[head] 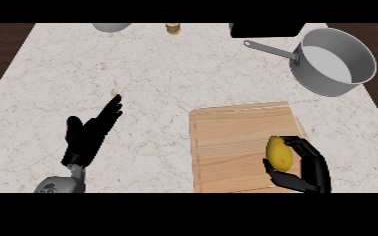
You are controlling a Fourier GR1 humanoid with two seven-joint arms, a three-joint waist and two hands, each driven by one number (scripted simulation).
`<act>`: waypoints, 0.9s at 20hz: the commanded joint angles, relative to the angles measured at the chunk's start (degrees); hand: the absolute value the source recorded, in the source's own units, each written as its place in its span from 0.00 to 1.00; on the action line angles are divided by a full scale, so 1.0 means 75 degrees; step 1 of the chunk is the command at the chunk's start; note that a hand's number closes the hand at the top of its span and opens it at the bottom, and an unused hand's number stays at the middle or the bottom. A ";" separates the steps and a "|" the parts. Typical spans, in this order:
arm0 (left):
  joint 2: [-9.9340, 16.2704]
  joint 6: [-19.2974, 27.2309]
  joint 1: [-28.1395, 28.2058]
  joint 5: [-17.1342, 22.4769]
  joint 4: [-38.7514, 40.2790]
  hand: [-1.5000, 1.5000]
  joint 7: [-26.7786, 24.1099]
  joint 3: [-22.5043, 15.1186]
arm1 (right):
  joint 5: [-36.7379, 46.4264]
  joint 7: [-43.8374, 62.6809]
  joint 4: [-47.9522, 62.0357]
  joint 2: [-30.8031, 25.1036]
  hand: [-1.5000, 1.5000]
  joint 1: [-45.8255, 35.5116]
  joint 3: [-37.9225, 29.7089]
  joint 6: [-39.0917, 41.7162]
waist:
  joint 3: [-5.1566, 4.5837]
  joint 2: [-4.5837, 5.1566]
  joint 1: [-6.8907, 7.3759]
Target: Pick the lemon from the cutting board and place it in the pot
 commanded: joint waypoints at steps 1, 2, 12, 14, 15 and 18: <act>0.0055 0.0135 0.0157 -0.0024 -0.0029 0.50 -0.0107 0.0145 | -0.0655 -0.0027 0.0250 0.0508 1.00 0.0682 -0.1722 -0.2157 | 0.0113 0.0148 -0.0364; 0.0073 0.0096 0.0154 -0.0054 0.0012 0.50 -0.0051 0.0097 | -0.0908 -0.0156 0.0004 0.0517 1.00 0.0562 -0.1966 -0.2494 | 0.0116 0.0145 -0.0293; -0.0168 -0.0043 0.0067 -0.0211 -0.0035 0.50 -0.0082 -0.0263 | -0.0050 0.0503 -0.1325 0.0534 1.00 0.0702 -0.0279 -0.7236 | 0.0098 0.0161 0.0302; -0.0041 -0.0185 0.0007 -0.0113 0.0366 0.50 -0.0385 -0.0013 | 0.0491 0.1126 -0.1756 0.0533 1.00 0.0941 0.0250 -0.7772 | 0.0095 0.0172 0.0296; -0.0106 -0.0115 -0.0262 -0.0205 0.0546 0.50 -0.0323 -0.0038 | 0.0882 0.1495 -0.1784 0.0533 1.00 0.0905 0.0523 -0.8102 | 0.0093 0.0181 0.0293; -0.0124 -0.0141 -0.0051 -0.0197 -0.0045 0.50 -0.0053 -0.0212 | 0.2007 0.2381 -0.1959 0.0400 1.00 0.0986 0.0907 -0.8911 | 0.0081 0.0178 0.0374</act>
